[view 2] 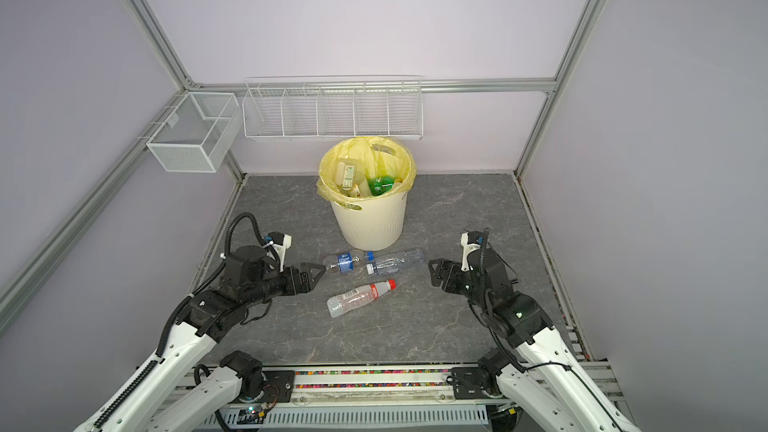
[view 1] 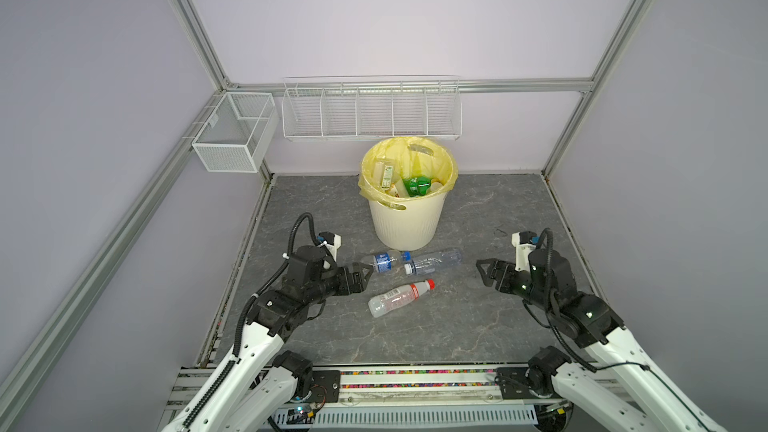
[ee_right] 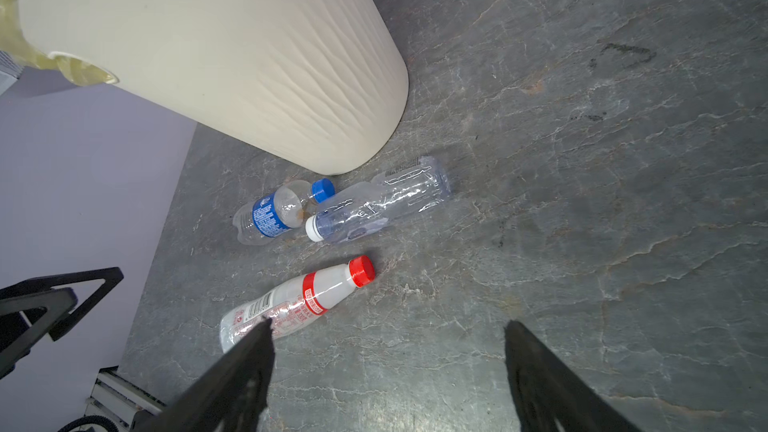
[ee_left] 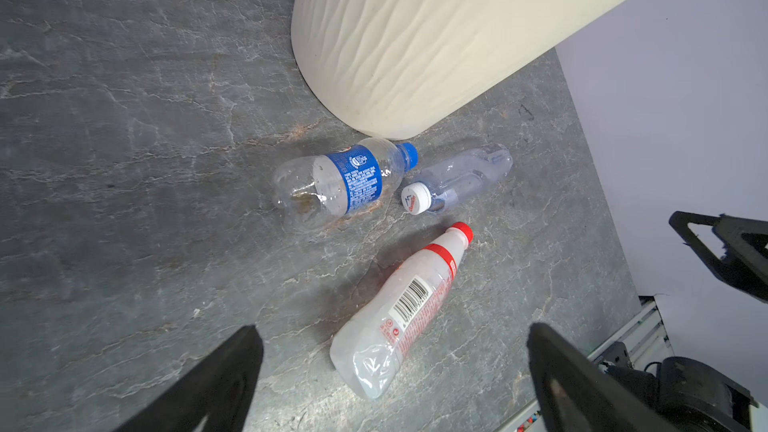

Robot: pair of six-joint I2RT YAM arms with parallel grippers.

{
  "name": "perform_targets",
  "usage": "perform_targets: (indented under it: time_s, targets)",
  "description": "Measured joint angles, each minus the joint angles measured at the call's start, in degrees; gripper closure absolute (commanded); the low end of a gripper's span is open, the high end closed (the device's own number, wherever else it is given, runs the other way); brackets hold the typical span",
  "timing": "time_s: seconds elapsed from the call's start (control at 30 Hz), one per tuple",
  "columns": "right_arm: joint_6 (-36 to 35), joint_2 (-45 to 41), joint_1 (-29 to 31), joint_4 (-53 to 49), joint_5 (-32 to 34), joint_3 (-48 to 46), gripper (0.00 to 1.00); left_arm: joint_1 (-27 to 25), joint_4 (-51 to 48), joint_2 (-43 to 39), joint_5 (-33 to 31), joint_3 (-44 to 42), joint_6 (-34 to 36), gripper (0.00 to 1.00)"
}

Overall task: Throw the plastic bottles in the bin
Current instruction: 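Lower the left gripper over the red-capped milk bottle and close on it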

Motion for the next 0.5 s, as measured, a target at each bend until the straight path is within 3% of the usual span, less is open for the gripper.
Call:
perform_targets:
  time_s: [0.5]
  targets:
    - [-0.2, -0.8, 0.0, 1.9, -2.5, -2.7, 0.12, -9.9, 8.8, 8.1, -0.6, -7.3, -1.0, 0.0]
